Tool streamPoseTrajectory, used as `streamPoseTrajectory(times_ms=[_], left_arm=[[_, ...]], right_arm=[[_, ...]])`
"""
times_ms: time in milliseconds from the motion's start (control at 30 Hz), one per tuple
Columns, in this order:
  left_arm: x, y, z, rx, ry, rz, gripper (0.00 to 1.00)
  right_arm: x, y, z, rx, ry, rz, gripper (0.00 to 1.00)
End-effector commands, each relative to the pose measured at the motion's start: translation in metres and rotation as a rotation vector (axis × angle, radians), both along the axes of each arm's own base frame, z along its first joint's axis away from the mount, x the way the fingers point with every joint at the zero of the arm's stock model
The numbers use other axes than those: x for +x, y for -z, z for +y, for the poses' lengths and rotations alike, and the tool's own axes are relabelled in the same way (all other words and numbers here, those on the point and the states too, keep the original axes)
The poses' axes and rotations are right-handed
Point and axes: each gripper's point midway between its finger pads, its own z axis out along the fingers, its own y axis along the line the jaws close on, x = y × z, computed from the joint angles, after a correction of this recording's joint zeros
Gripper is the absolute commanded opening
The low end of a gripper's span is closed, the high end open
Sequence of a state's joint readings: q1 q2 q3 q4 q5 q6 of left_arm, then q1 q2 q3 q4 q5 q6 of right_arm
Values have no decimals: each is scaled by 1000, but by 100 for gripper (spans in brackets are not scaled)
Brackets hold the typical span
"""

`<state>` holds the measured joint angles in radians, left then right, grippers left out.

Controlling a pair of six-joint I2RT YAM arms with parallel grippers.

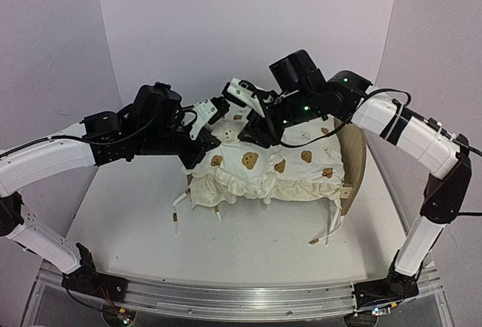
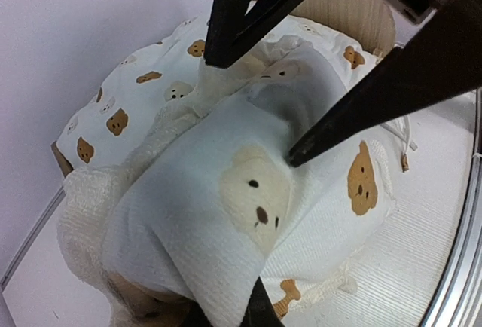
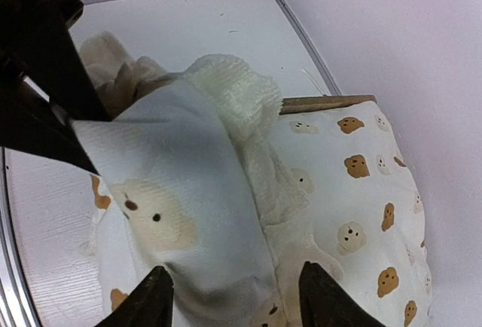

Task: Set up the pet bed

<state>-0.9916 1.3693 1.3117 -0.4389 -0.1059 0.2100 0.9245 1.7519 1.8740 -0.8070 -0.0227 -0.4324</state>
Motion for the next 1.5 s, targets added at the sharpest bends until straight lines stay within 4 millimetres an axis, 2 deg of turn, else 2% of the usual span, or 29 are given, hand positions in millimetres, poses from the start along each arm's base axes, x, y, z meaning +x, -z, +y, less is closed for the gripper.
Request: streamPoseTrajectory(times_ms=[0,33,133,233,333,400,567,600,667,700,733,800,867,900,1000,1067,1133,1200,1267,1333,1467], left_arm=[[-23,-73,-5,-223,111,-116,0],[-23,-74,-4,-230,108,-121,0],[-24,-73,-1,-235,100,-121,0],[-28,-77,-2,-263,119,-118,0],[-33,-84,-6,-292,155,-116,0],[-36,-88,-8,-308,173,-117,0],[-39,-95,-9,-331,191,-131,0],[-39,-96,-9,-332,190,-132,0],[-34,-96,-8,-333,162,-132,0],[-29,-95,-7,-332,132,-132,2],[-23,-95,-4,-331,93,-133,14],[-5,-95,7,-330,-32,-150,50],[9,-95,18,-337,-127,-160,76],[15,-96,23,-342,-169,-161,83],[21,-103,38,-379,-232,-168,88],[21,-110,44,-415,-242,-175,89],[20,-113,47,-438,-242,-179,89],[20,-112,47,-440,-239,-175,89],[20,-108,44,-439,-231,-164,89],[20,-103,40,-434,-218,-148,89],[19,-97,31,-440,-193,-116,89]], right_arm=[[-11,-2,11,105,-14,8,81],[-12,-6,8,143,-16,15,89],[-17,-13,2,198,-22,21,90],[-18,-8,0,186,-25,25,87],[-19,-6,1,188,-21,39,78],[-21,-9,2,201,-31,47,69],[-21,-12,-1,207,-20,44,36],[-20,-13,-3,209,-5,34,22],[-14,-19,-11,216,47,10,1],[-11,-23,-16,221,79,1,0],[-8,-26,-20,229,108,-4,0],[4,-34,-35,263,202,7,0],[22,-39,-62,312,317,72,0],[33,-40,-81,348,389,132,0],[61,-27,-143,408,612,371,0],[68,-18,-175,420,717,474,0],[74,-10,-204,436,795,554,0],[80,-3,-232,430,892,557,0],[88,6,-252,453,944,613,0],[95,13,-251,465,943,674,0],[113,9,-247,495,960,679,0]])
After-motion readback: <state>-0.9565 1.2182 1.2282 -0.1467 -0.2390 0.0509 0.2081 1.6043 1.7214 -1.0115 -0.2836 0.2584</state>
